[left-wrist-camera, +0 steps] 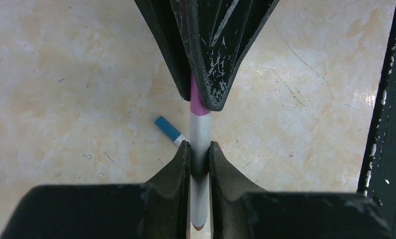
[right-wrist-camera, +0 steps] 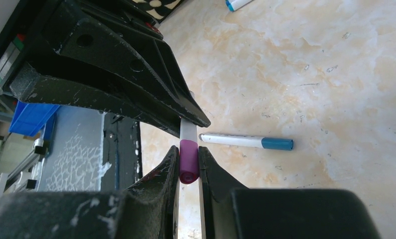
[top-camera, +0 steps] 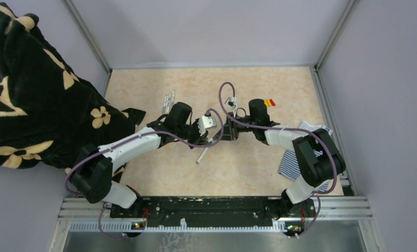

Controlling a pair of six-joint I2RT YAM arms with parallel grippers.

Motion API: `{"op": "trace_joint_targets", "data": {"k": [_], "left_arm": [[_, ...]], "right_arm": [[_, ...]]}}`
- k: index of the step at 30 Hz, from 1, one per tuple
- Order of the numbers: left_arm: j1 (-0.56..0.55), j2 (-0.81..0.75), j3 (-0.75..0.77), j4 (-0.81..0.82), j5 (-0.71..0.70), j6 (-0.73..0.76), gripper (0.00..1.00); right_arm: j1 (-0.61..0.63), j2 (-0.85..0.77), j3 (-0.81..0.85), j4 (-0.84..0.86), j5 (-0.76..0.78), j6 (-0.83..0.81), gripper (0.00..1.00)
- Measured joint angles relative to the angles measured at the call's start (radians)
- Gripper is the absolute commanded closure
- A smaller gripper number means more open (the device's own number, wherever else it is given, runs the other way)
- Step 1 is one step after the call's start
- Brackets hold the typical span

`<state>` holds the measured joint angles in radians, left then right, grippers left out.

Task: Open the pen caps
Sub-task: Open the pen cap from the pen.

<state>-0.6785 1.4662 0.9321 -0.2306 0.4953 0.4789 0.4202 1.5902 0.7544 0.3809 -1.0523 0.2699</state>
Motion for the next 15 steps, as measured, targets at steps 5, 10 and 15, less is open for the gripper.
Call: {"op": "trace_joint_targets", "data": {"k": [5, 10, 15], "left_arm": [[0.0, 0.0, 0.0, 0.0, 0.04, 0.002, 1.0], [0.003, 0.012, 0.013, -0.016, 0.11, 0.017, 1.0], [0.007, 0.029, 0.032, -0.028, 0.14, 0.021, 1.0]], "right_arm": [[-0.005, -0.012, 0.0, -0.015, -0.013, -0.019, 1.0], [-0.007, -0.037, -0.001, -0.055, -0.033, -0.061, 1.0], [-0.013, -0.059, -0.002, -0.084, -0.034, -0.096, 1.0]]}}
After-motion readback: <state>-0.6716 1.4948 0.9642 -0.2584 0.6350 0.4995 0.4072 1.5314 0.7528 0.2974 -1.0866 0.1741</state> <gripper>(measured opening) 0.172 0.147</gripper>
